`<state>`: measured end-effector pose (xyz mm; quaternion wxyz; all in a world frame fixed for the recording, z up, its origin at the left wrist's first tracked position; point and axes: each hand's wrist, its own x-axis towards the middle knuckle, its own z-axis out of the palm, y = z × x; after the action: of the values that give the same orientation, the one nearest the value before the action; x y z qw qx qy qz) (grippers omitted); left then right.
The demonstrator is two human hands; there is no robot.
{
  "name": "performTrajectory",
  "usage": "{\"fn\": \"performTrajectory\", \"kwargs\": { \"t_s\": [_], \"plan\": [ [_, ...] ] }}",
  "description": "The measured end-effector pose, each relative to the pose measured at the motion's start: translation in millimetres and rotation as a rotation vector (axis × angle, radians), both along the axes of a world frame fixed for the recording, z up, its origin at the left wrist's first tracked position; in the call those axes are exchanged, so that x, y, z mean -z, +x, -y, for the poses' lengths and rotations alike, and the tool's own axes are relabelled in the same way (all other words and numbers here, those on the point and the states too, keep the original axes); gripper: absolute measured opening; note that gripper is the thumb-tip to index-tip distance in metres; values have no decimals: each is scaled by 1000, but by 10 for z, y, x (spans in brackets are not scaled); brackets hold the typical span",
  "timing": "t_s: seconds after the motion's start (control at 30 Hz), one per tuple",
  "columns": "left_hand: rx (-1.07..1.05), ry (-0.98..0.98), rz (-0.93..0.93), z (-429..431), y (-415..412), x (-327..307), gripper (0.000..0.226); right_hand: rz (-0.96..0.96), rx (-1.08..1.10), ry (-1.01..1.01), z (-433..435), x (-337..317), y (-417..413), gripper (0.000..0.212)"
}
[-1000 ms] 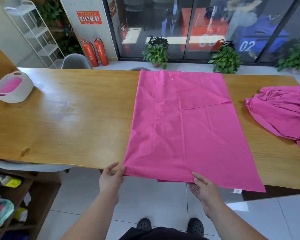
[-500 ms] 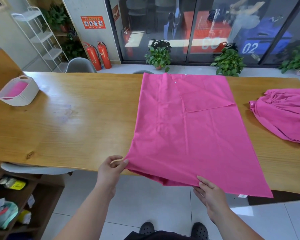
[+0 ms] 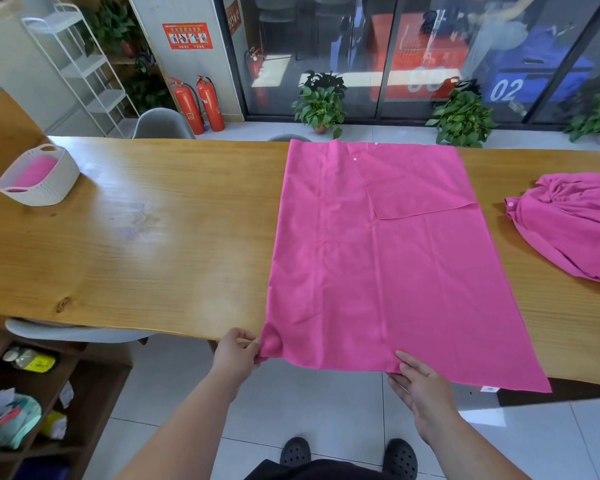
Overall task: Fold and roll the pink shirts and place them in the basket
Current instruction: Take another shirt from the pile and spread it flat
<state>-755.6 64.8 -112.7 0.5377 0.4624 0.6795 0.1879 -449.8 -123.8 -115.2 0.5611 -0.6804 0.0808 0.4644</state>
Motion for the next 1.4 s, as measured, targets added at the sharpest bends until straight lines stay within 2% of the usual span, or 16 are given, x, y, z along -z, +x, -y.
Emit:
{"fn": "performTrajectory", "kwargs": {
  "t_s": [0.1, 0.2, 0.33, 0.43, 0.63, 0.7, 0.83, 0.87, 0.9, 1.0, 1.07, 1.1, 1.23, 1.27, 1.33, 1.4],
  "plan": [
    [44, 26, -11, -4, 8, -98, 15, 11, -9, -6, 8, -27, -9, 28],
    [-29, 101, 46, -49, -7, -253, 23, 19, 8, -8, 4, -47, -2, 28],
    [-178, 175, 273, -103, -54, -458, 31, 27, 39, -3, -7, -81, -10, 28],
    [-238, 92, 351, -59, -68, -376, 29, 26, 59, -4, -19, -96, -44, 28],
    [-187, -134, 264, -3, -144, 79, 24, 25, 43, -21, 7, -61, -36, 28],
    [-136, -117, 202, -35, -100, 105, 23, 32, 37, -25, 4, -64, -38, 28],
    [101, 2, -7, -78, 7, -49, 13, 36, 24, -25, 4, -46, -44, 29],
    [116, 24, 0, -107, 39, -154, 13, 34, 28, -25, 9, -44, -36, 29],
    [97, 48, 88, -152, 65, -271, 14, 31, 39, -22, 13, -47, -22, 29],
    [-68, 114, 585, -281, 108, -672, 21, 16, 84, 9, 5, -83, -2, 28],
    [-124, 112, 691, -306, 95, -775, 24, 10, 89, 33, -5, -104, -26, 28],
    [-147, 91, 646, -297, 62, -736, 26, 10, 89, 31, -8, -99, -44, 28],
    [-66, -19, 69, -168, -225, -339, 31, 20, 93, -27, 20, -45, -63, 28],
    [-42, -39, 6, -155, -256, -299, 32, 22, 88, -33, 35, -43, -55, 29],
    [-62, -10, 88, -192, -226, -330, 33, 24, 85, -31, 61, -41, -23, 29],
    [-122, 25, 404, -253, -120, -490, 31, 13, 93, -11, 65, -31, -5, 28]
  ]
}}
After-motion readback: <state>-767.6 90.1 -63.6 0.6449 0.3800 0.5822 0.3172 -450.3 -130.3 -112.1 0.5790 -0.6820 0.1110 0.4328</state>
